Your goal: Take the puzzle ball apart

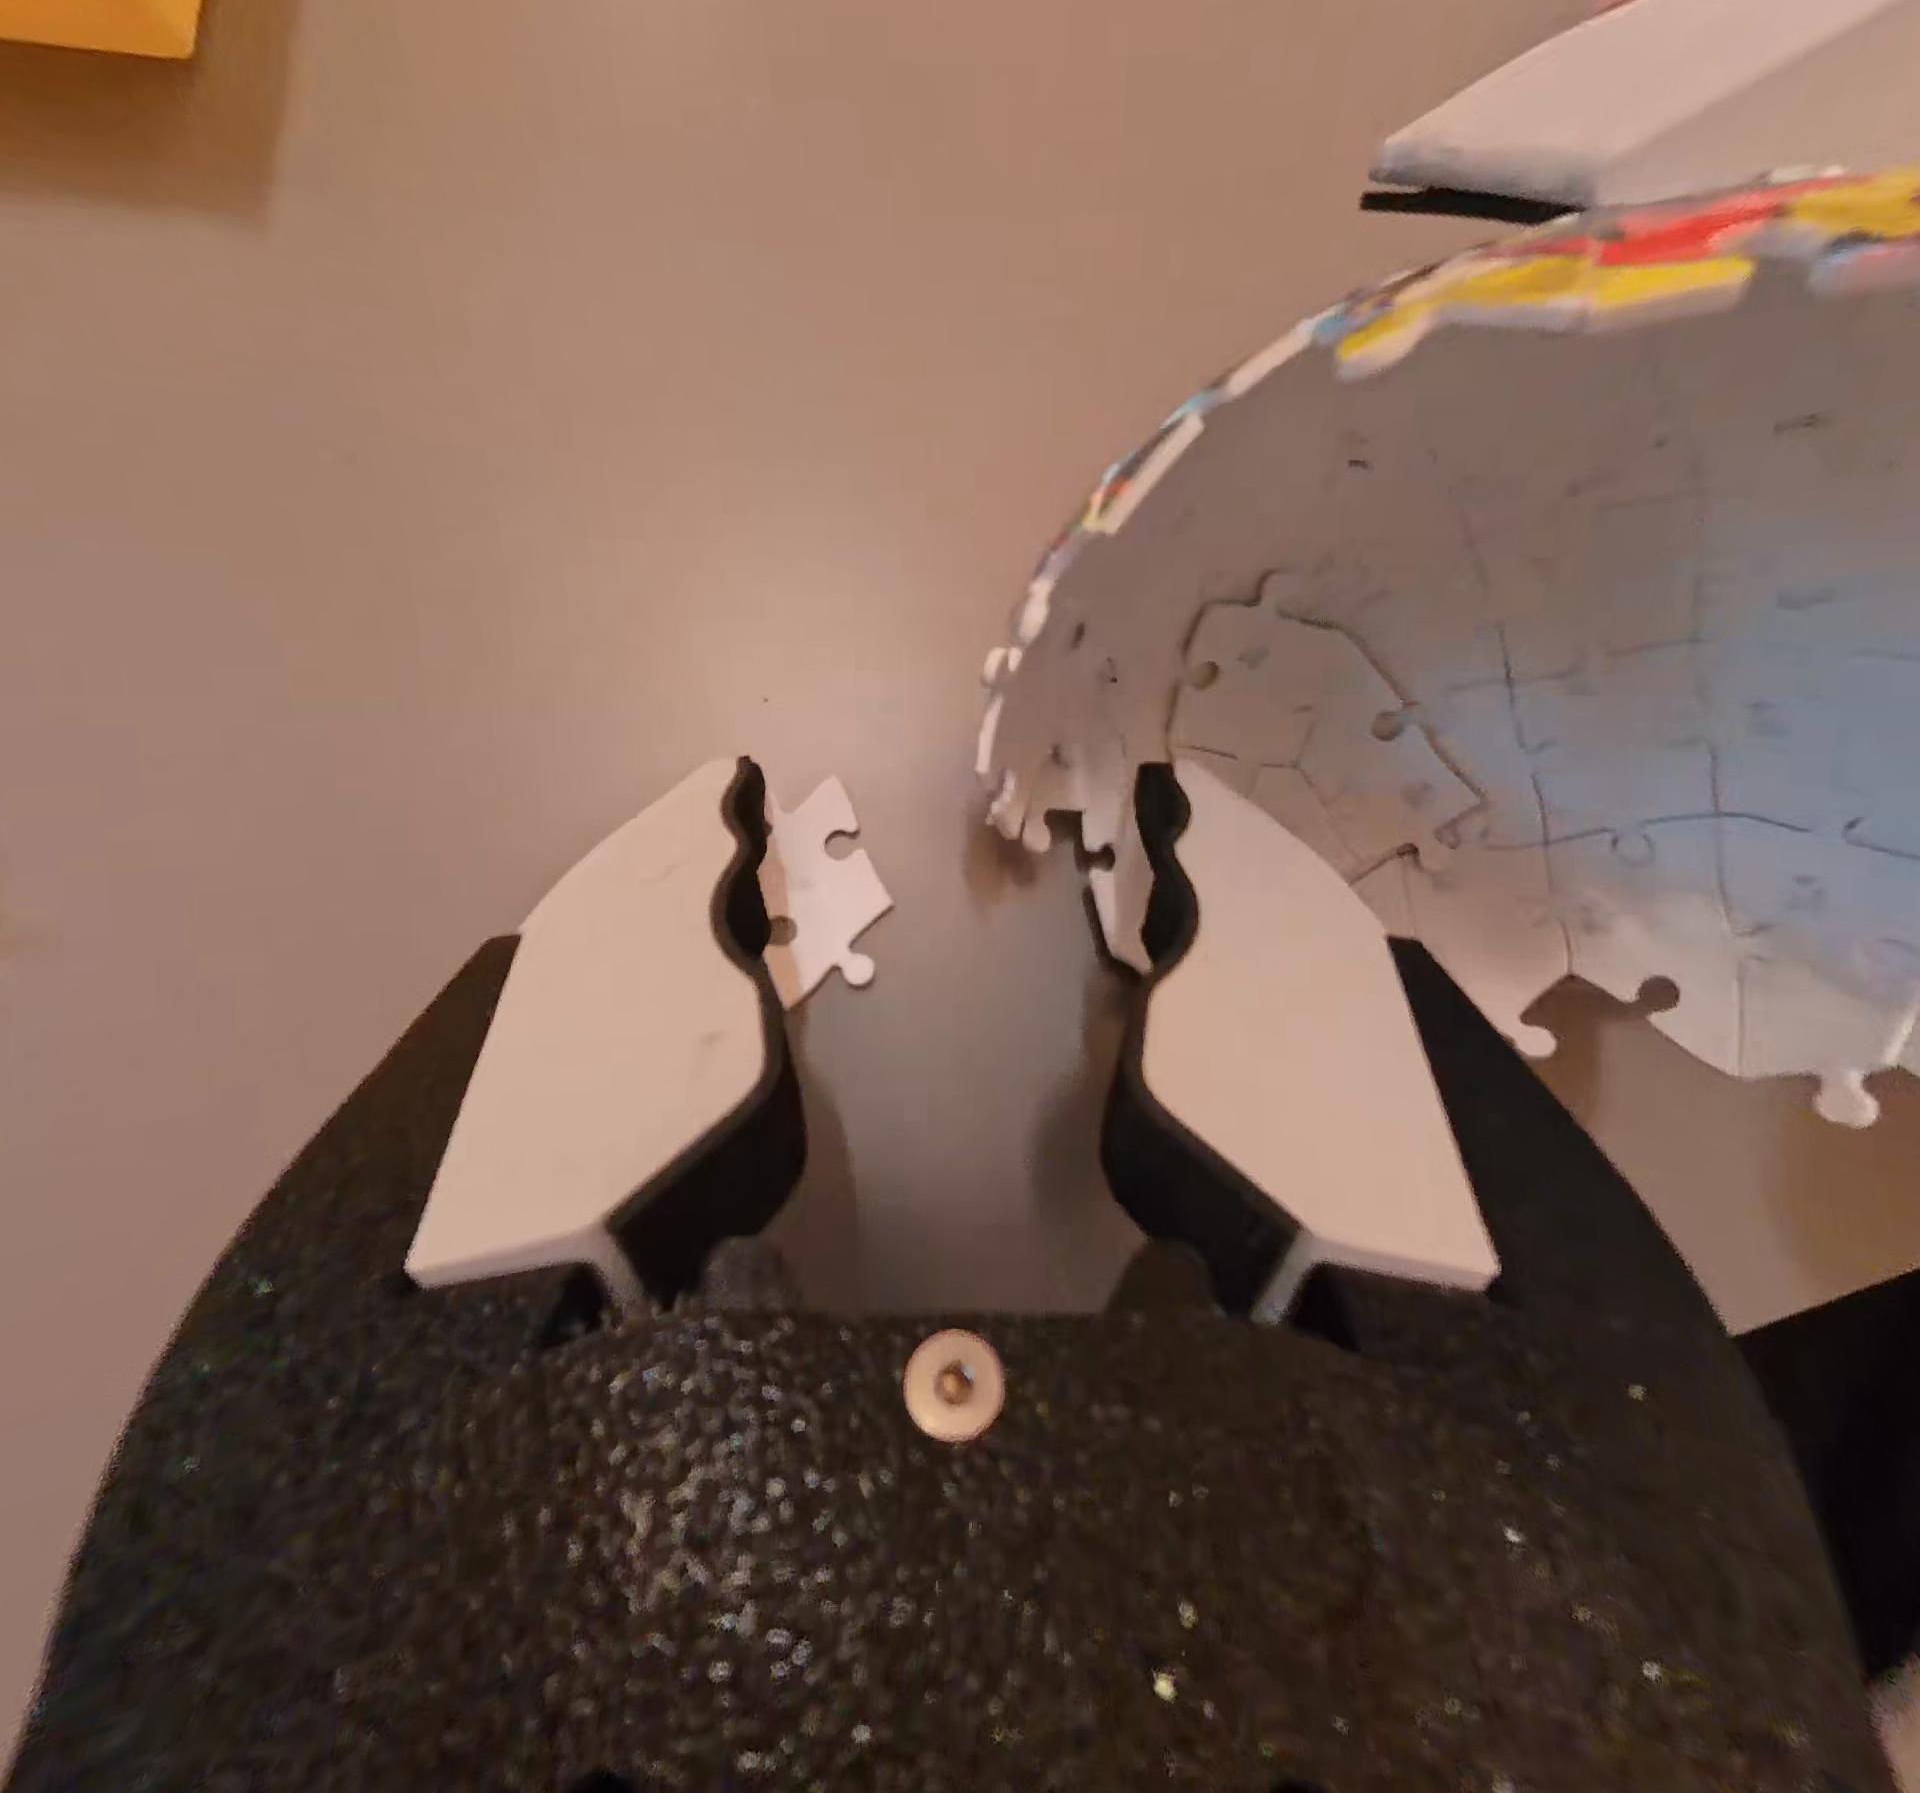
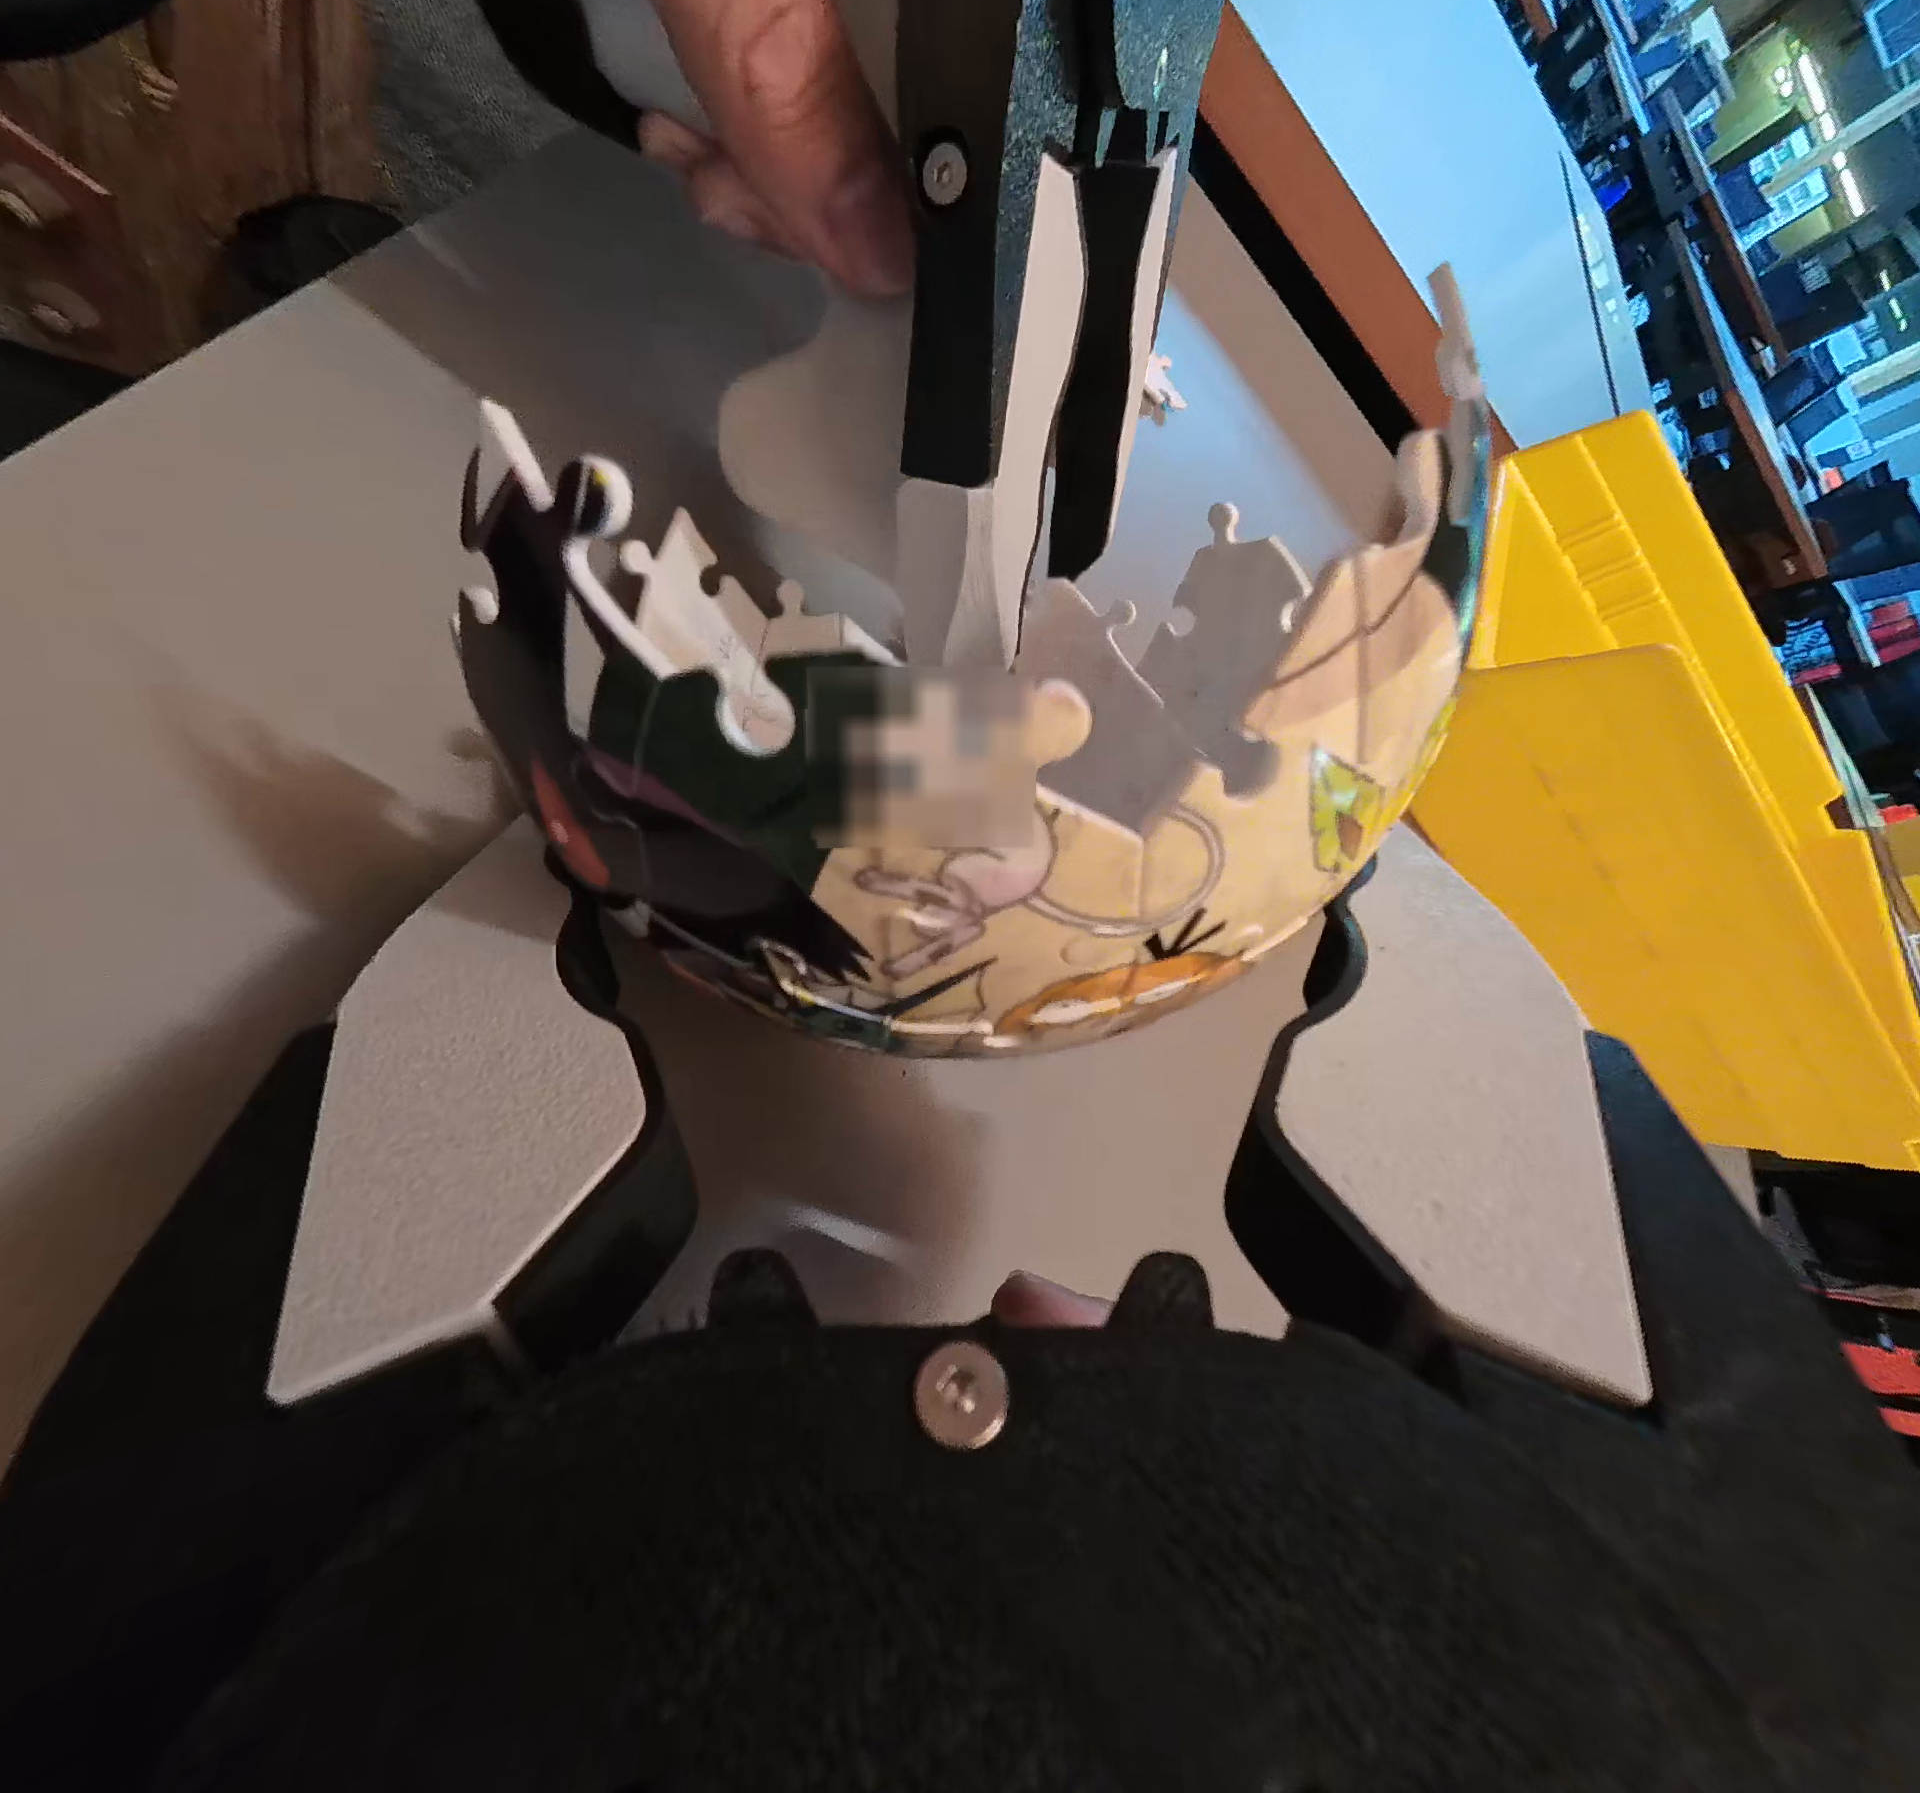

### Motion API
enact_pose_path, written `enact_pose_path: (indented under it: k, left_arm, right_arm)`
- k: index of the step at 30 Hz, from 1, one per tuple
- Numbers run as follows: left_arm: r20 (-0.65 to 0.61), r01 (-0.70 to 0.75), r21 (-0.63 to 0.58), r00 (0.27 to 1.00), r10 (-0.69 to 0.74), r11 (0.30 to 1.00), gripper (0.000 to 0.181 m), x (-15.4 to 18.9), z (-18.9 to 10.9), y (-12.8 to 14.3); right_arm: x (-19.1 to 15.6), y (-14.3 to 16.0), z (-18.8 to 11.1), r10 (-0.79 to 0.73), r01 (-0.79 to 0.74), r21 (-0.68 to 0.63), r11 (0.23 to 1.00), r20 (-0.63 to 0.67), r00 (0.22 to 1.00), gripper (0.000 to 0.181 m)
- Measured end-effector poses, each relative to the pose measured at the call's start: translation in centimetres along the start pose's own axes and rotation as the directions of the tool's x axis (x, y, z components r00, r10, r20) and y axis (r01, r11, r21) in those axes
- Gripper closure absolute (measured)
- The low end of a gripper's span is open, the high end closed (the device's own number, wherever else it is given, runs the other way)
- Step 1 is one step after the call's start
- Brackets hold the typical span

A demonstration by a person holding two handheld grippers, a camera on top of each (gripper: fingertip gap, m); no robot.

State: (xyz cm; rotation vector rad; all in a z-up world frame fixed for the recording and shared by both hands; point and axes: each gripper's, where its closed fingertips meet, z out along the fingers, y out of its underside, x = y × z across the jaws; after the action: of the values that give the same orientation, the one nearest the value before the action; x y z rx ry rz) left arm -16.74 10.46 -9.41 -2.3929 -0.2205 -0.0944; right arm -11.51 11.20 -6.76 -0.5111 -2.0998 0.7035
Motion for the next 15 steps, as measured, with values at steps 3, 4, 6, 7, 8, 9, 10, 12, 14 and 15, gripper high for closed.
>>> enact_pose_path:
  k: [3,4,6,7,8,9,10,12,14,15]
  left_arm:
    - [-0.016,-0.004,0.010,1.000,0.004,1.000,0.107,0.6,-0.2,-0.3]
    - [-0.003,0.003,0.016,1.000,-0.003,1.000,0.107,0.5,-0.4,-0.4]
    - [-0.017,0.029,0.016,0.999,-0.029,0.999,0.107,0.5,-0.4,-0.3]
    - [-0.027,0.040,0.008,0.999,-0.040,0.999,0.107,0.5,-0.3,-0.2]
    - [-0.024,0.044,0.001,0.999,-0.044,0.999,0.107,0.3,-0.3,0.0]
    - [-0.011,0.043,-0.003,0.999,-0.043,0.999,0.107,-0.1,-0.4,0.1]
    - [0.001,0.036,-0.005,0.999,-0.036,0.999,0.107,-0.4,-0.5,0.2]
    - [0.020,0.030,0.005,0.999,-0.030,1.000,0.108,-0.9,-0.8,0.1]
    - [0.033,0.023,0.017,0.999,-0.024,1.000,0.110,-1.4,-1.0,-0.2]
    - [0.054,0.025,0.022,0.998,-0.026,0.999,0.111,-2.0,-1.1,-0.3]
  right_arm:
    - [0.0,0.0,0.0,-0.001,0.001,0.000,1.000,-0.001,1.000,0.050]
    - [0.0,-0.1,0.0,-0.005,0.005,0.001,1.000,-0.004,1.000,0.049]
    - [0.0,-0.2,0.1,-0.018,0.018,0.002,1.000,-0.008,1.000,0.049]
    - [0.0,-0.3,0.1,-0.024,0.024,0.000,1.000,-0.008,1.000,0.049]
    - [0.0,-0.3,0.1,-0.029,0.029,-0.004,1.000,-0.008,1.000,0.049]
    - [-0.1,-0.4,0.1,-0.034,0.034,-0.007,0.999,-0.009,0.999,0.049]
    - [-0.1,-0.4,0.1,-0.038,0.038,-0.010,0.999,-0.008,0.999,0.049]
    - [0.0,-0.4,0.1,-0.039,0.039,-0.014,0.999,-0.005,0.999,0.050]
    - [-0.1,-0.3,0.2,-0.037,0.037,-0.023,0.999,0.003,0.999,0.050]
    - [-0.1,-0.3,0.2,-0.037,0.037,-0.029,0.999,0.009,0.999,0.049]
